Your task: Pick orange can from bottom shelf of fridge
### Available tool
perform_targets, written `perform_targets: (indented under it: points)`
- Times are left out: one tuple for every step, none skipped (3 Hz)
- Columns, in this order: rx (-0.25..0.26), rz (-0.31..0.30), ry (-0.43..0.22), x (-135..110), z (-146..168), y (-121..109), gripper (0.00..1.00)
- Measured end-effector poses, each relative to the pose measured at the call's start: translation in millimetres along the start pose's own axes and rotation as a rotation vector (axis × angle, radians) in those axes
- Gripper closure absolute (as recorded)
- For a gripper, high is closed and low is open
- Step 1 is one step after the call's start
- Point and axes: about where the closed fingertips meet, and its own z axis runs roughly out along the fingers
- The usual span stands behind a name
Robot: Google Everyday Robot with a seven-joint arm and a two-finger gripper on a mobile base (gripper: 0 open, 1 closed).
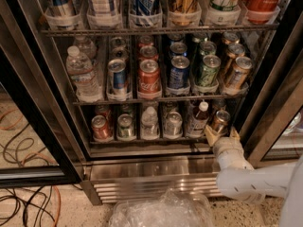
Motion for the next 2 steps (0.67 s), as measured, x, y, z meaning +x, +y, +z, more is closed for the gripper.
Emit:
perform_targets:
  points:
    - [0.024, -0.013, -0.011, -1.5, 12.8, -12.7, 0.29]
    - [0.019, -0.018, -0.022, -4.8, 21.2, -11.3, 0.28]
